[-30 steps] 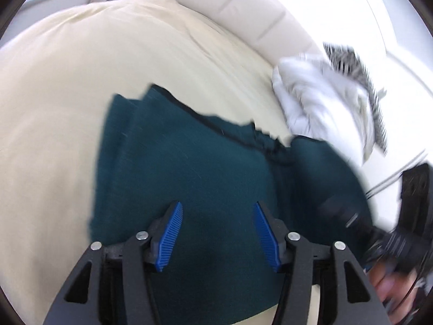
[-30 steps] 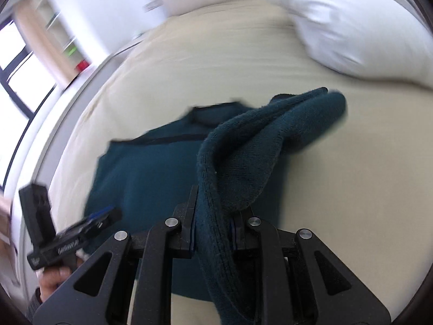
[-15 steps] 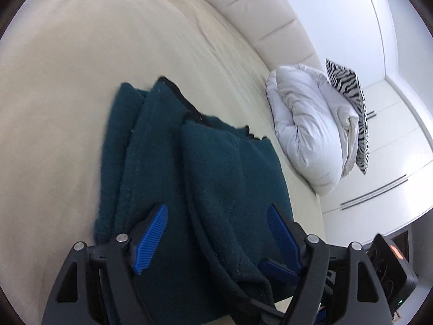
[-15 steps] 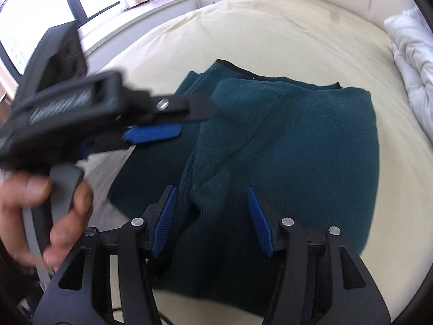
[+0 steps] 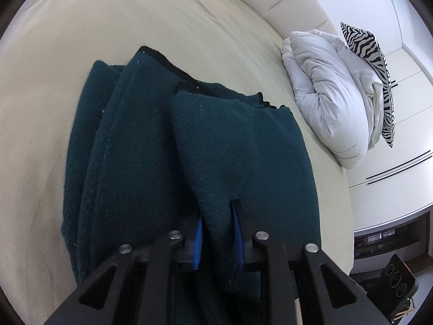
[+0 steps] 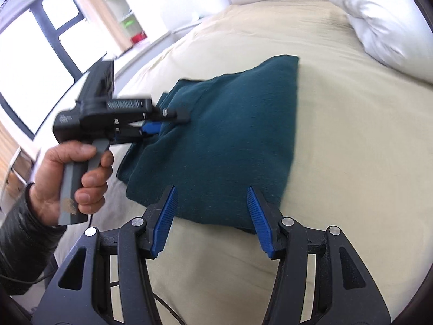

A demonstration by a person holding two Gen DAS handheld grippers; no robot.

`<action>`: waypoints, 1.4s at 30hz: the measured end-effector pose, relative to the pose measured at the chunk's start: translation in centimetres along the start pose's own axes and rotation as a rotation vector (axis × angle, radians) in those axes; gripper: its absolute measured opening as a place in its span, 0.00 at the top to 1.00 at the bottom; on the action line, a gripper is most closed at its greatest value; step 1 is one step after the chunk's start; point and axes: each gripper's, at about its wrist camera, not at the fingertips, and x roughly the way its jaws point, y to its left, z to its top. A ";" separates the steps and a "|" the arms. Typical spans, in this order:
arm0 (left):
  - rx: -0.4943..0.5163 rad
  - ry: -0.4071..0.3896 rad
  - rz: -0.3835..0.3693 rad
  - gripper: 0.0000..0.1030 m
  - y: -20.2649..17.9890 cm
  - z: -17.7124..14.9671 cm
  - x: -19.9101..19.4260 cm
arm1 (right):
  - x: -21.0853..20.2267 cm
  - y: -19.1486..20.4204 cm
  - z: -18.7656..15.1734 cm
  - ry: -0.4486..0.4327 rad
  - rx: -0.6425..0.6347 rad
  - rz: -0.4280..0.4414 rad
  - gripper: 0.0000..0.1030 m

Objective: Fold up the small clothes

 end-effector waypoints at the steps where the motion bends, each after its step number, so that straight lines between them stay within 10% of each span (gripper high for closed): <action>1: -0.005 0.000 -0.007 0.83 0.2 0.0 -0.1 | -0.2 -0.2 -0.2 -0.006 0.003 -0.003 0.50; 9: 0.041 -0.066 -0.005 0.85 0.7 2.6 -4.5 | -3.0 0.3 0.9 -0.142 -0.048 0.089 0.50; 16: 0.041 -0.077 0.029 0.85 3.4 3.9 -6.6 | 0.8 1.1 3.3 -0.100 -0.139 -0.162 0.50; 27: -0.068 -0.070 -0.032 0.81 8.2 2.9 -4.5 | 6.5 3.1 2.0 0.003 -0.279 -0.294 0.39; 35: 0.113 -0.249 0.100 0.82 2.3 0.7 -9.4 | 4.6 1.5 0.6 0.027 -0.227 -0.257 0.39; 42: 0.214 -0.170 0.167 0.82 0.5 -0.7 -5.1 | 1.2 -0.8 1.4 -0.065 0.052 0.118 0.41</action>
